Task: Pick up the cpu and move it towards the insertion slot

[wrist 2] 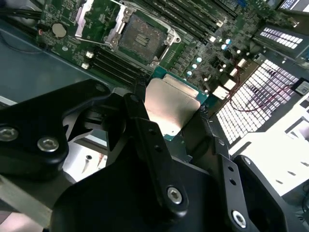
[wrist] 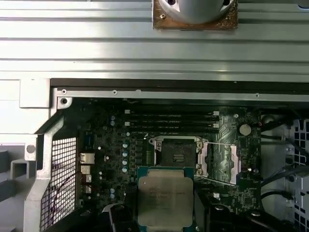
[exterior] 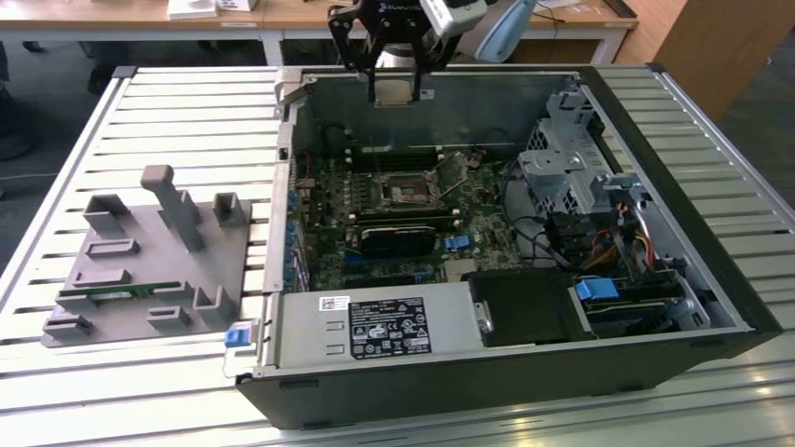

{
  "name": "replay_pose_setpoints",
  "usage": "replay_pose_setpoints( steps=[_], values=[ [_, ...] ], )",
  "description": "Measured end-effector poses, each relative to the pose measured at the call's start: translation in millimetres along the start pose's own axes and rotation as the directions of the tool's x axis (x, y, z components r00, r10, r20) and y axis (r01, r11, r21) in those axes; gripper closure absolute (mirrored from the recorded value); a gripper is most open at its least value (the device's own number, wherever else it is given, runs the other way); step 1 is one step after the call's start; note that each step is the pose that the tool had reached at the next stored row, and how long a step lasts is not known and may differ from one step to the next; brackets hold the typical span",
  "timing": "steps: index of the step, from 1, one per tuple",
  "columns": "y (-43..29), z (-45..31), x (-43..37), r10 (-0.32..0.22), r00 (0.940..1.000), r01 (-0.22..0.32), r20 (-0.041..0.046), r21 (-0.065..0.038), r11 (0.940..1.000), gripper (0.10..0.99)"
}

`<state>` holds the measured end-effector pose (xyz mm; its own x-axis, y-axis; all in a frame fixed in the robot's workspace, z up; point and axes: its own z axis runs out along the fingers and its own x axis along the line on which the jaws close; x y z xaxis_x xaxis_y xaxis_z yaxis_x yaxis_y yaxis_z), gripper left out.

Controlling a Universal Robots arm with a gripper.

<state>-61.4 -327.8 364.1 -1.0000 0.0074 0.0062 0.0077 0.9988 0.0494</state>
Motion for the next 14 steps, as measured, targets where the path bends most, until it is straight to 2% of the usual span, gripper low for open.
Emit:
replay_pose_setpoints(
  steps=[9, 14],
  values=[
    [6.1, 1.4, -12.9, 0.006, 1.0000, -0.006, 0.0006, 0.000, 1.0000, 0.541],
    [6.7, 1.5, -14.0, 0.007, 1.0000, -0.007, 0.0008, 0.000, 1.0000, 0.541]
  ],
)
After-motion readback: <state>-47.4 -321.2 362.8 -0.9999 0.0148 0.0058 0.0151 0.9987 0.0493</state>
